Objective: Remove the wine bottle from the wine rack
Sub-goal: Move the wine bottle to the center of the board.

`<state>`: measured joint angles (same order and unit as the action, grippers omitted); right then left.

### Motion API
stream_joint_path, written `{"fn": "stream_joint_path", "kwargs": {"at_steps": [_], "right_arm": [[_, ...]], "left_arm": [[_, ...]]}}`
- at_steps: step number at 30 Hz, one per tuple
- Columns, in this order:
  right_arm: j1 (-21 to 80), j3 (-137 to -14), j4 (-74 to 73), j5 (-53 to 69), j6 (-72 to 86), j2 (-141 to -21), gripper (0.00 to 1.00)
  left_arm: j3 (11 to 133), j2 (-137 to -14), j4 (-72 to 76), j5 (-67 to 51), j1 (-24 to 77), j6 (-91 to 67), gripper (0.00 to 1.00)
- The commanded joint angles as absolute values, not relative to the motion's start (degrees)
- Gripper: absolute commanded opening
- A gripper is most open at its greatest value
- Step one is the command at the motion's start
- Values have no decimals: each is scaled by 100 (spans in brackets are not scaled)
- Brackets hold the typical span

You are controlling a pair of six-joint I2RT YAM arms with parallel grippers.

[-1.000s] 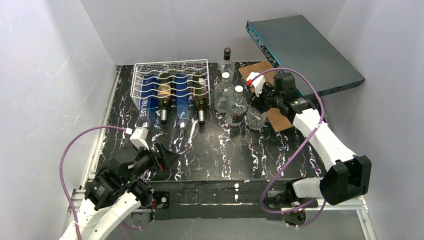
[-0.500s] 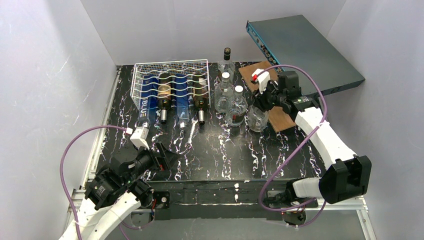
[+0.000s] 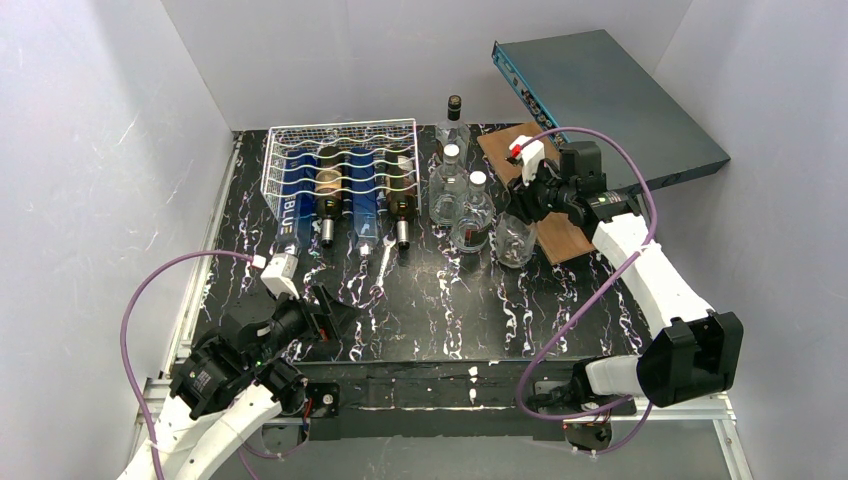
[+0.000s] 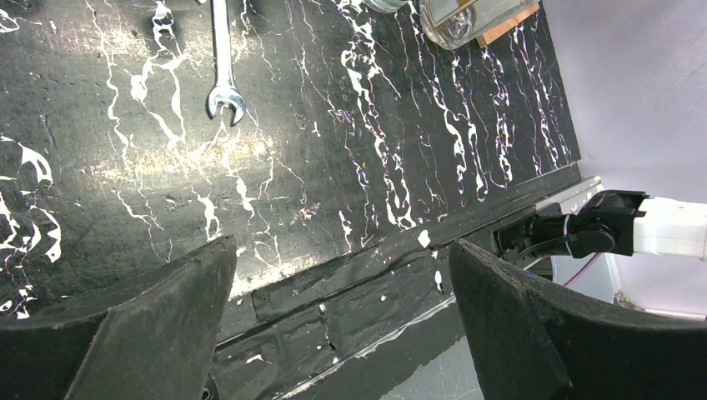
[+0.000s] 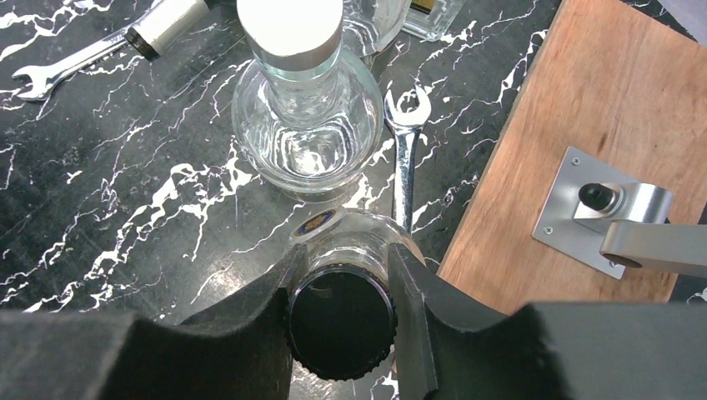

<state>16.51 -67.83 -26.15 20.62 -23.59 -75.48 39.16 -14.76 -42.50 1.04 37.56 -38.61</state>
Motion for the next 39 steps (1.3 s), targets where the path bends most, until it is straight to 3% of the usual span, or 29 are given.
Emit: {"fn": "stream_joint_path", "kwargs": {"at_steps": [1,14,20,25,26,27,30,39], "right_arm": [[1643,-6957,-2699,2613,-1786,-7541,18],[1714,-6757,-2760,2770,-1805,-7471,19],[1735,-6782,-2777,2014,-2191,-7419,24],[1740,-7060,-3079,2445,-2495,-7349,67],[1738,-7343,-3380,2556,-2759,-7322,86],[1733,-7457,-3502,2602,-2854,-7313,90],[1731,-8009,-3925,2732,-3203,-7245,98],[1657,-8786,-4664,3394,-3716,-7030,98]], "left_arm": [[4059,-1569,-4255,79,3735,-3858,98],[4041,-1584,-4211,62,3735,-3875,99],[4051,-1593,-4192,42,3735,-3869,99],[4125,-1661,-4192,0,3735,-3841,99],[4161,-1661,-4201,0,3735,-3824,99],[4170,-1673,-4201,0,3735,-3823,99],[4226,-1792,-4201,0,3733,-3797,99],[4461,-2113,-4233,0,3735,-3651,99]]}}
